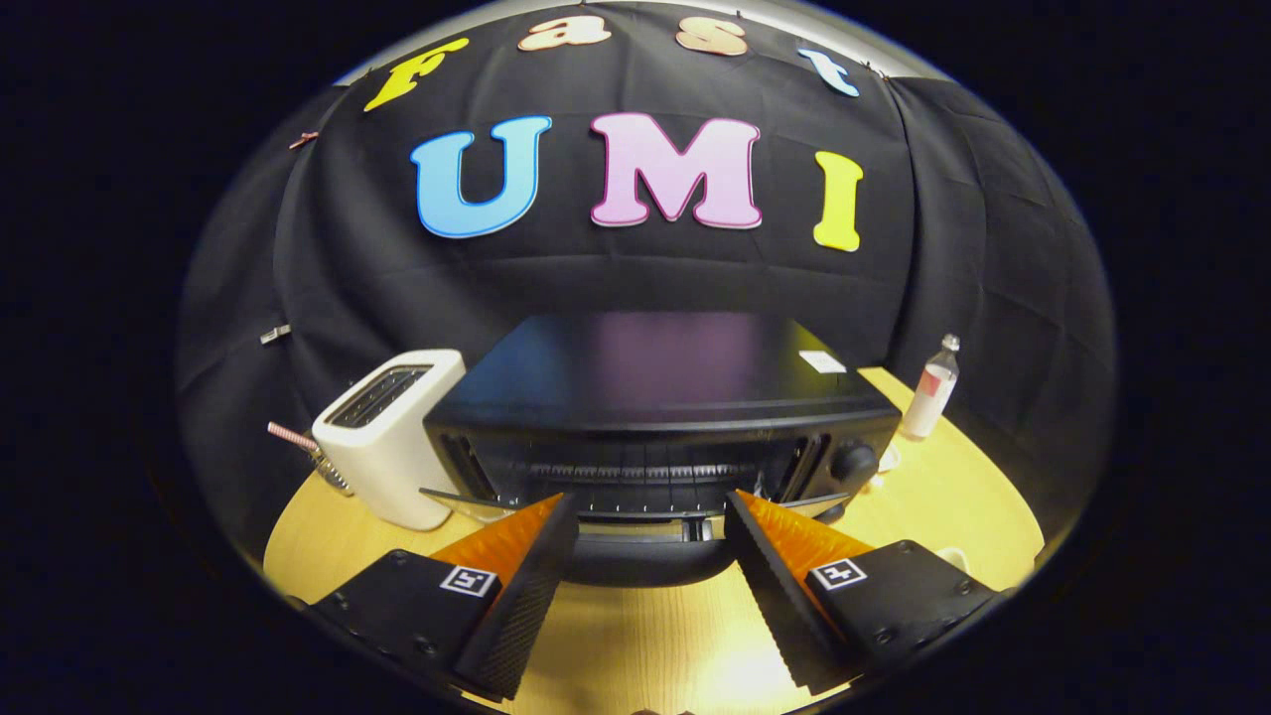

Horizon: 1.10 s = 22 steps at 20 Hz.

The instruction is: Open the toaster oven, put the food inside, and close the toaster oven door.

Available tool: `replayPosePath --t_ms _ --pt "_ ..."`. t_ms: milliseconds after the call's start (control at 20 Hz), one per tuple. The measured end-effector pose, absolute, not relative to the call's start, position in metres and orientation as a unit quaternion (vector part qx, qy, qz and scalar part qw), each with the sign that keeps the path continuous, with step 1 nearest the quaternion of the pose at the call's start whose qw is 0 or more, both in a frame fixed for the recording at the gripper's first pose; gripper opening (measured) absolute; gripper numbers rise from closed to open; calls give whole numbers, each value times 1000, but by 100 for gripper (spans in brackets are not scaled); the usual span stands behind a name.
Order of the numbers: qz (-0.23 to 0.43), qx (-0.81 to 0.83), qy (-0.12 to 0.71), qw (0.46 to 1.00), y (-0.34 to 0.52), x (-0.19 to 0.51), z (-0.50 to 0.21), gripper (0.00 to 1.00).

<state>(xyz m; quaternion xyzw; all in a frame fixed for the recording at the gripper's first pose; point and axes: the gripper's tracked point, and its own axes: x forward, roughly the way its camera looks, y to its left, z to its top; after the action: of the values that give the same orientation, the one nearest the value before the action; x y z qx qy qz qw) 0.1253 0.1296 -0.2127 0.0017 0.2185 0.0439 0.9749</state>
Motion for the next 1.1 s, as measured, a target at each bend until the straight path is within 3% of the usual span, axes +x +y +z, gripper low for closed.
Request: replayPosePath --t_ms 300,600,1100 --pt "50 -18 262 964 123 77 -262 98" --pt "55 2 358 932 112 46 -327 98" --pt "71 2 320 945 24 39 -260 98"
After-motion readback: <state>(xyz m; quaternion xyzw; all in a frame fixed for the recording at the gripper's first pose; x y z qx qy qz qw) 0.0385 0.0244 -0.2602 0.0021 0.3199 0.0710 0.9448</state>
